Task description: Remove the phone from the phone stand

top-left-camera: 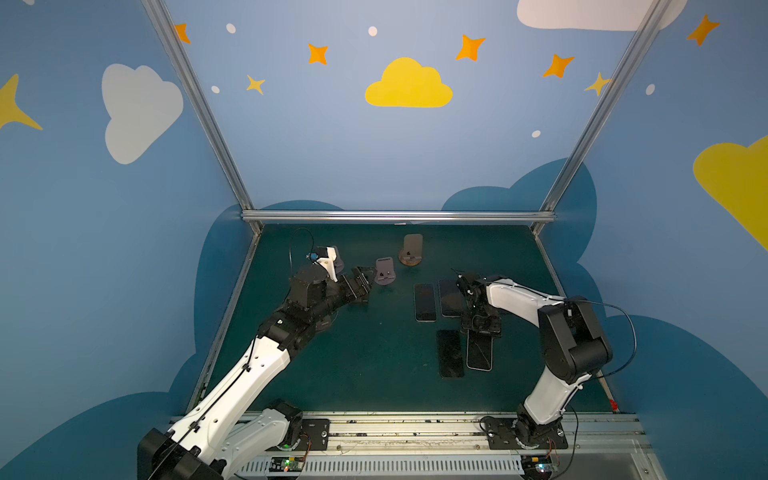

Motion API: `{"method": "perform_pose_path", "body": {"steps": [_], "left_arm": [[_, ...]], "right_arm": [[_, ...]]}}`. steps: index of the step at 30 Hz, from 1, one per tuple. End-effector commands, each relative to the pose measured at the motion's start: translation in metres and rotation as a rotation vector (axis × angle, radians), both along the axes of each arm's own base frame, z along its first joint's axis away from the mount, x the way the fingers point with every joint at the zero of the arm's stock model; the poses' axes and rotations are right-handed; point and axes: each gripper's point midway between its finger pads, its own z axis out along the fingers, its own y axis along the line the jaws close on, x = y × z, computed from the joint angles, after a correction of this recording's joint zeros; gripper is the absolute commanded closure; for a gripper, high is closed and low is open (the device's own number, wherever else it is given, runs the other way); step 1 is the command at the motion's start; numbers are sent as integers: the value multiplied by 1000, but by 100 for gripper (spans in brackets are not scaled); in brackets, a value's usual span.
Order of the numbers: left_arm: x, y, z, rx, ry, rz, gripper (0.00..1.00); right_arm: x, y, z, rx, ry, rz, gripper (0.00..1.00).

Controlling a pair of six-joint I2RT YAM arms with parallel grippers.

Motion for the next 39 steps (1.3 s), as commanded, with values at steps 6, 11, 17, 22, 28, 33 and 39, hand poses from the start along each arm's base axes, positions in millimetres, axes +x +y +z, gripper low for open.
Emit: {"method": "perform_pose_path", "body": {"steps": [6,11,17,22,28,33,39], "left_arm": [[-3,-4,2,-6,-12,-15,0],[-4,-4,4,-5,-18,-16,0],[-4,-6,3,0,-21,-19,0],[-6,-7,3,7,-20,-26,0],[-5,-9,-1,14,-10,-31,0],[-6,-10,0,26,-17,-38,0],[-2,10,10,129,-83,38,0]], "right_arm": [[-32,19,-17,71,140,0,29],[-36,20,-17,88,134,-4,26],[-36,19,-19,77,137,14,25],[-40,15,-18,68,141,16,21],[-48,15,-19,88,158,30,21],[-40,16,-8,98,120,50,21],[-10,17,66,116,-84,96,16]]}}
